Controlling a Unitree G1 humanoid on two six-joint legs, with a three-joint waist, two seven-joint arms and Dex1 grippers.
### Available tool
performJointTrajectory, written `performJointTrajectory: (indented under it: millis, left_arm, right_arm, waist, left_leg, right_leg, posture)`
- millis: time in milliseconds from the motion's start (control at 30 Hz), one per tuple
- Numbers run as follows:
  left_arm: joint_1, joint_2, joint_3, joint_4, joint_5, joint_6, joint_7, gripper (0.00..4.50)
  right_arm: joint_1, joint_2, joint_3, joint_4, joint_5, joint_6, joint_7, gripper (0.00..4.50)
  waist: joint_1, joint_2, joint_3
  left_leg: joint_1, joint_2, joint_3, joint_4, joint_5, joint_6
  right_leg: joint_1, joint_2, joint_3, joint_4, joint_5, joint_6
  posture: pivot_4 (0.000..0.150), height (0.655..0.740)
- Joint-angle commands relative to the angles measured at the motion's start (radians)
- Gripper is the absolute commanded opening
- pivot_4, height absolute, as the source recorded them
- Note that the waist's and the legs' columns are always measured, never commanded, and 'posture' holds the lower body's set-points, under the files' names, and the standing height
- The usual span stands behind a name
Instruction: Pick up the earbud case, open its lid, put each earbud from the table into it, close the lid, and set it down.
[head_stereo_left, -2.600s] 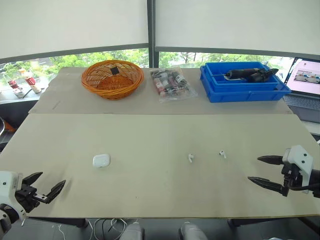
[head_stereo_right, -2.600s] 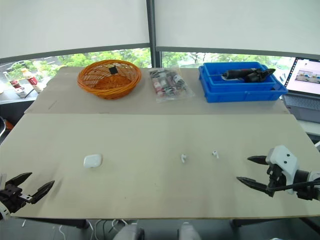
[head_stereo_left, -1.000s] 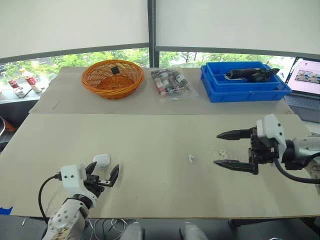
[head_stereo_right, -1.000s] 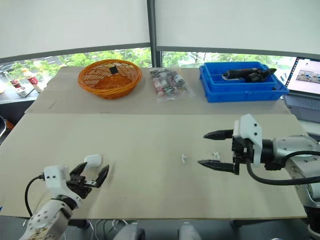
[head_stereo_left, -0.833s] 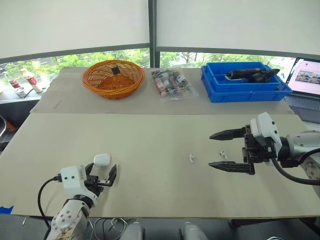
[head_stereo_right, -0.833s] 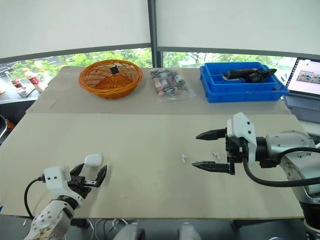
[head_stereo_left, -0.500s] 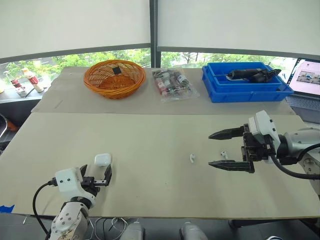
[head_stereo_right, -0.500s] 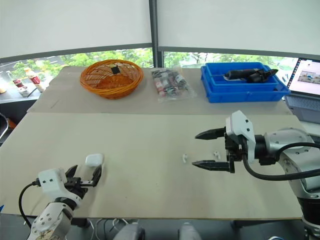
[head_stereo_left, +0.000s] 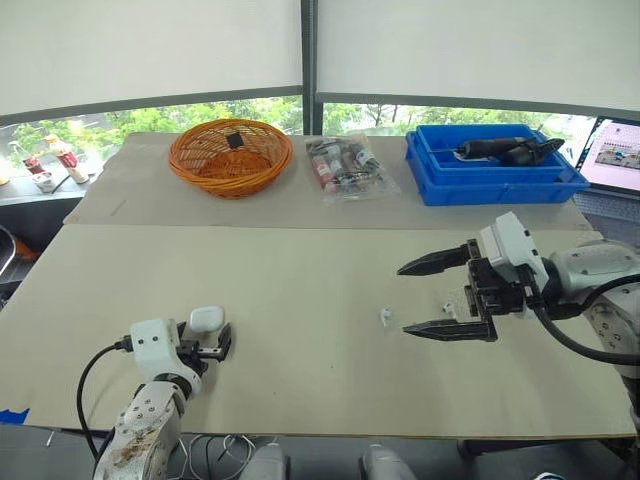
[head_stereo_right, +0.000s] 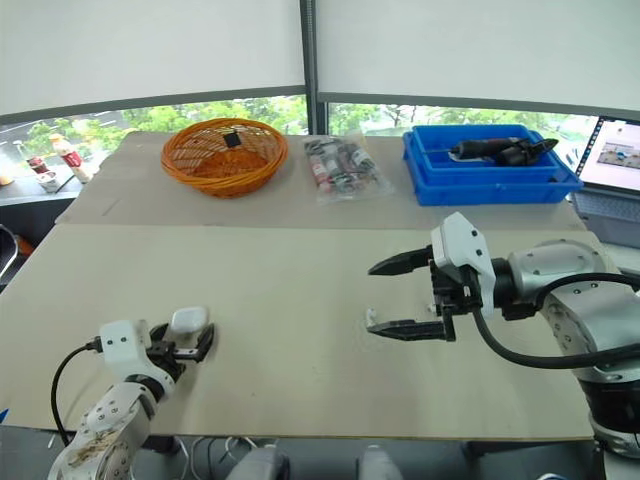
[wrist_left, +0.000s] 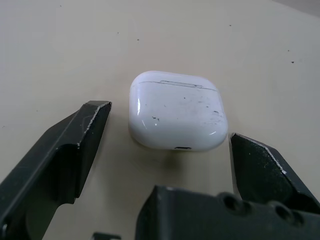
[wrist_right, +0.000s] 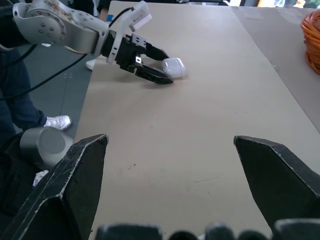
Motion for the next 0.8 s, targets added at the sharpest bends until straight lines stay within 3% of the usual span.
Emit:
performJointTrajectory:
  millis: [33,200,300,367,400,600,800]
  left_arm:
    - [-0.032,0.008,0.007,-0.003,0.013,0.033,0.017,4.5]
    - [-0.069,0.036,0.019,0.029,0.009,0.061,0.004,4.5]
    - [-0.052,0.054,0.014,0.017,0.002,0.093,-0.014,3.62]
    - [-0.026,0.068,0.014,0.001,-0.004,0.111,-0.029,2.78]
    - [-0.017,0.074,0.015,-0.004,-0.005,0.117,-0.036,2.66]
    - [0.004,0.133,0.029,0.008,-0.036,0.076,-0.136,2.66]
    - [-0.059,0.276,-0.169,0.062,-0.018,-0.302,-0.494,2.66]
  right_arm:
    - [-0.038,0.007,0.011,0.001,0.009,0.0,0.015,4.46]
    - [-0.046,0.012,0.018,0.004,0.006,0.0,0.015,4.46]
    - [-0.044,0.011,0.011,-0.001,0.006,0.002,0.013,4.5]
    - [-0.044,0.009,0.005,-0.005,0.007,0.003,0.009,4.5]
    - [-0.044,0.009,0.003,-0.006,0.007,0.004,0.007,4.5]
    - [-0.035,0.006,-0.008,-0.011,-0.011,-0.005,-0.025,4.5]
    - [0.093,-0.024,-0.076,-0.064,0.028,0.135,-0.156,4.5]
  waist:
    - [0.0,0.0,0.0]
    - [0.004,0.0,0.0]
    - [0.005,0.0,0.0]
    - [0.002,0.0,0.0]
    - [0.001,0.0,0.0]
    - [0.0,0.0,0.0]
    - [0.017,0.0,0.0]
  left_leg:
    - [0.0,0.0,0.0,0.0,0.0,0.0]
    - [0.0,0.0,0.0,0.0,0.0,0.0]
    - [0.0,0.0,0.0,0.0,0.0,0.0]
    - [0.0,0.0,-0.001,0.0,0.0,0.0]
    - [0.0,0.0,-0.001,0.0,0.0,0.0]
    - [0.0,0.001,-0.002,0.0,0.0,0.0]
    - [-0.002,-0.001,-0.002,0.0,0.0,0.0]
  right_leg:
    - [0.0,0.0,0.0,0.0,0.0,0.0]
    - [0.0,0.0,0.0,0.0,0.0,0.0]
    - [0.0,0.0,0.0,0.0,0.0,0.0]
    - [0.0,0.0,0.0,0.0,0.0,0.0]
    - [0.0,0.0,0.0,0.0,0.0,0.0]
    - [0.0,0.0,0.0,0.0,0.0,0.0]
    - [-0.001,-0.002,-0.001,-0.001,0.0,0.0]
  posture:
    - [0.15,0.74]
    - [0.15,0.74]
    - [0.15,0.74]
    - [0.15,0.74]
    - [0.15,0.74]
    - [0.15,0.74]
    - [0.15,0.74]
